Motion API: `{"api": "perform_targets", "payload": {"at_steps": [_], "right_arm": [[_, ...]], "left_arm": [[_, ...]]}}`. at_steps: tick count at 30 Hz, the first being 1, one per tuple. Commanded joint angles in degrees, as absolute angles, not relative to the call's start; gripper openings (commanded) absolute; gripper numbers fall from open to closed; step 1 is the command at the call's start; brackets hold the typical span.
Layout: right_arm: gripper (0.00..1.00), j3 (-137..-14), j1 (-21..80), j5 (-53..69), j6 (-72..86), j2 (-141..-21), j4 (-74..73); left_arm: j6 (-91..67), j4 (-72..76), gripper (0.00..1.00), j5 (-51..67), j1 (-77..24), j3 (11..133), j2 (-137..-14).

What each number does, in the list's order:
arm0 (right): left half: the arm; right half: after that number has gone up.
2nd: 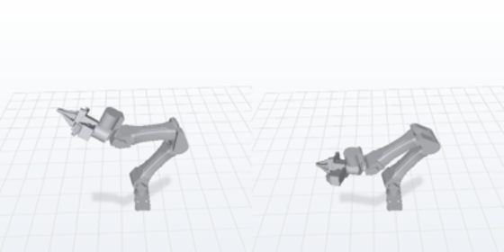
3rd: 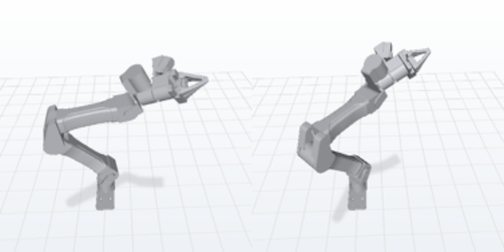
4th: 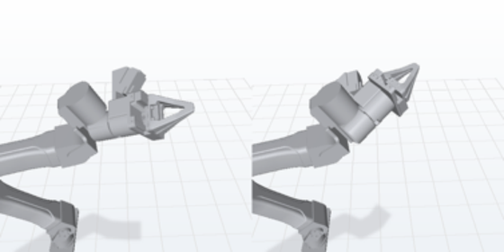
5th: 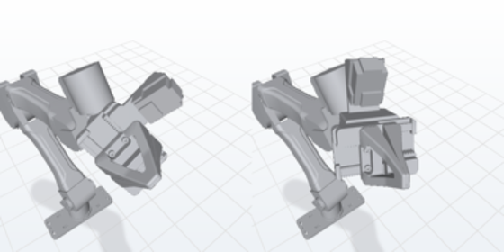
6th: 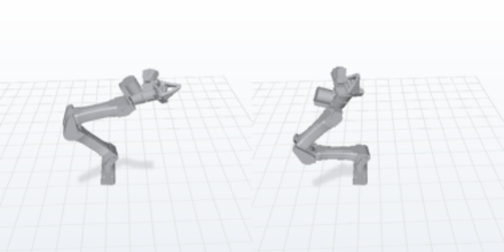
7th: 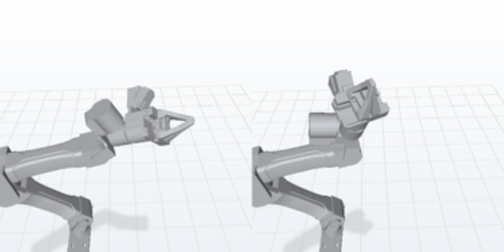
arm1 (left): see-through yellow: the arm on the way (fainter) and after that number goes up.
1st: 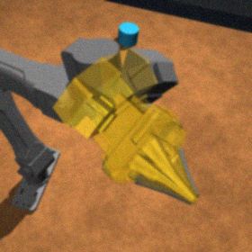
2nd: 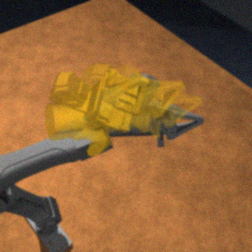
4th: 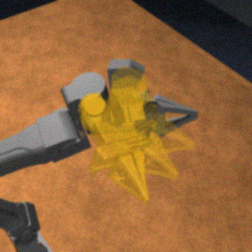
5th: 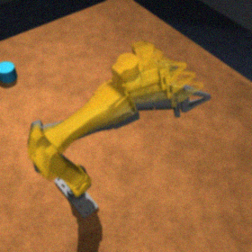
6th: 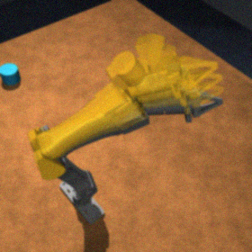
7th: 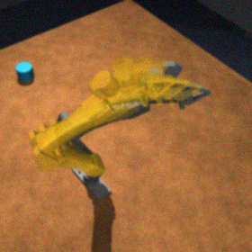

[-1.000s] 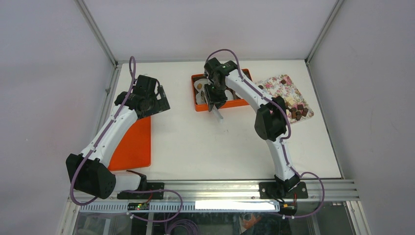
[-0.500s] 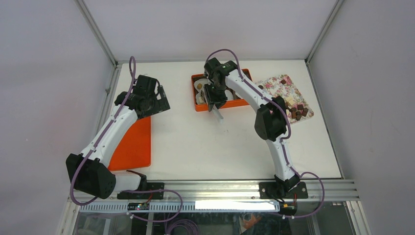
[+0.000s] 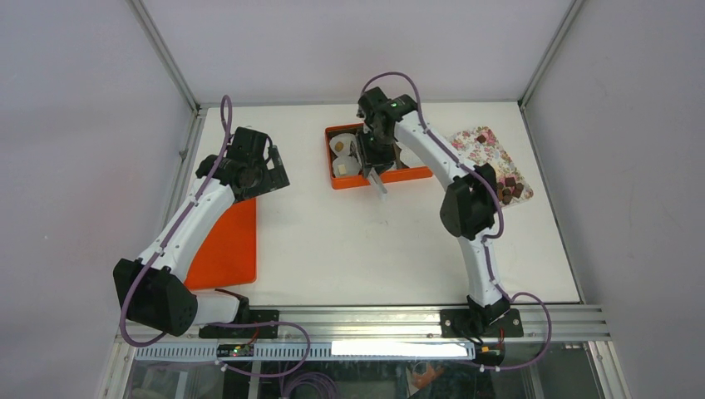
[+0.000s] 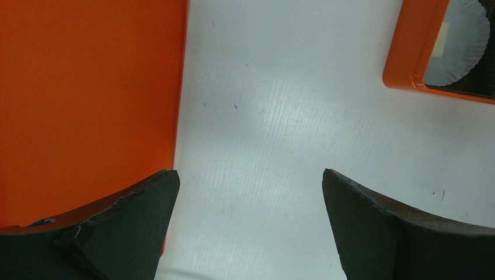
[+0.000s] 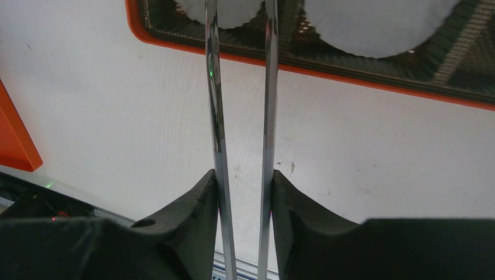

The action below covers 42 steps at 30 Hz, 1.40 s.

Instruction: Pack the chocolate

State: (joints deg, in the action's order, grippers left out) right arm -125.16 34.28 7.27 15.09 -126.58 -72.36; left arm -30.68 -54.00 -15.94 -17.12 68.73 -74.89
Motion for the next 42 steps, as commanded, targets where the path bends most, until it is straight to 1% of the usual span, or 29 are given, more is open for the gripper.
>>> {"api": "perform_targets", "payload": {"at_steps": [1, 10, 14, 18, 24, 42], "right_arm": [[0.37, -123.5, 28.4, 4.6, 14.4, -114.6, -71.2], [0.37, -101.6, 11.7, 4.3, 12.2, -98.5, -67.4], [0.37, -94.5, 5.4, 4.8, 10.3, -95.5, -67.2], [0.37, -92.0, 2.4, 5.2, 9.3, -96.0, -67.2], [0.37, -95.0, 1.6, 5.7, 8.4, -100.4, -67.8], [0.40, -116.2, 0.8, 7.4, 6.4, -118.9, -74.5]], "left_arm": [[-31.4, -52.2, 0.99, -15.6, -16.5, 70.3, -73.9], [-32.3, -52.1, 0.99, -15.2, -16.5, 69.1, -74.0], [-32.0, -51.7, 0.99, -14.9, -16.5, 69.3, -74.4], [-31.8, -51.6, 0.99, -14.6, -16.5, 69.4, -74.5], [-32.1, -51.4, 0.99, -14.0, -16.5, 69.0, -74.5], [-31.8, -51.4, 0.99, -14.4, -16.5, 68.6, -74.2]]}}
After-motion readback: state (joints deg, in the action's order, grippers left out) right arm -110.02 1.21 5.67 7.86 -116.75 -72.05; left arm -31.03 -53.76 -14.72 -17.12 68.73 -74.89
